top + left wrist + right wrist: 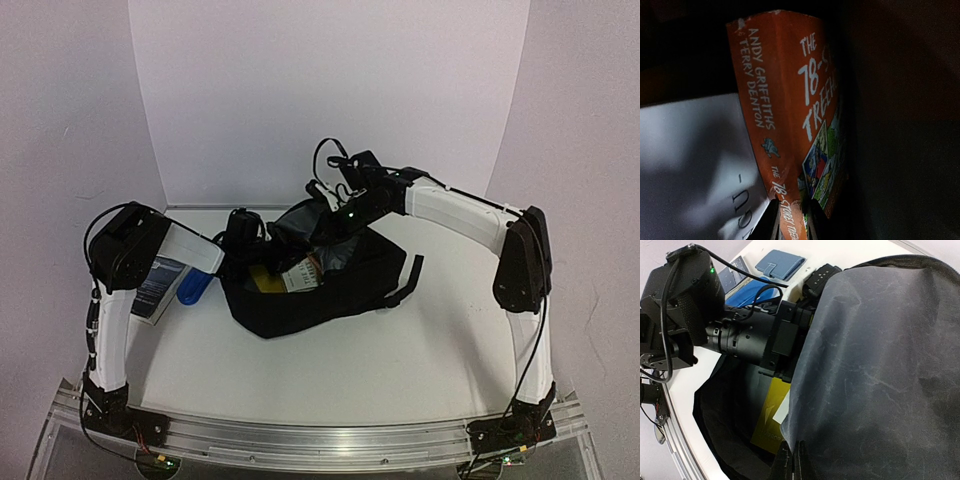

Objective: Pack the student bag
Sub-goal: Place the book in the student bag, then pick up the book from the center of the board.

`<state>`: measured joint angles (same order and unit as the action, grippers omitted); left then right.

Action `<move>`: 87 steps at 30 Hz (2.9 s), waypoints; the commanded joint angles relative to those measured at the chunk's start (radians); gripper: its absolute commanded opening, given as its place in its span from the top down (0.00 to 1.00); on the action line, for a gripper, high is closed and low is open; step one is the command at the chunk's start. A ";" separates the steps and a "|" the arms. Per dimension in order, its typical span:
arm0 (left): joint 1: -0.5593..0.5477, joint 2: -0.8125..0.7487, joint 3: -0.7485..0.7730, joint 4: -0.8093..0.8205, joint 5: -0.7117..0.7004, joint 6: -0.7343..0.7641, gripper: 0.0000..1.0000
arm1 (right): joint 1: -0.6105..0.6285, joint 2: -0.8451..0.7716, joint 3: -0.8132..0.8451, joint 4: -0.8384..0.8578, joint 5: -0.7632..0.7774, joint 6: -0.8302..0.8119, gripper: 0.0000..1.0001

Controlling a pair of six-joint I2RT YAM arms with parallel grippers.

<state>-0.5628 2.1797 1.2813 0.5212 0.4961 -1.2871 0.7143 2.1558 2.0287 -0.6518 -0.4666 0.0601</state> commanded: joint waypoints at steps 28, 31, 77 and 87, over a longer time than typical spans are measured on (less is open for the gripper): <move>0.041 -0.467 -0.026 -0.733 -0.099 0.360 0.03 | -0.219 -0.147 -0.250 0.075 0.034 -0.134 1.00; 0.079 -0.563 -0.049 -0.942 -0.187 0.376 0.00 | -0.261 -0.149 -0.292 0.077 0.065 -0.158 1.00; 0.450 -0.132 0.123 -1.407 -0.634 1.021 0.18 | -0.337 -0.210 -0.229 0.015 0.041 -0.133 0.18; 0.441 -0.093 0.150 -1.397 -0.531 1.062 0.75 | -0.336 -0.215 -0.223 0.005 0.046 -0.148 0.19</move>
<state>-0.1160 2.0251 1.4317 -0.9496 -0.1515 -0.2490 0.3817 1.9823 1.7631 -0.6369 -0.4146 -0.0789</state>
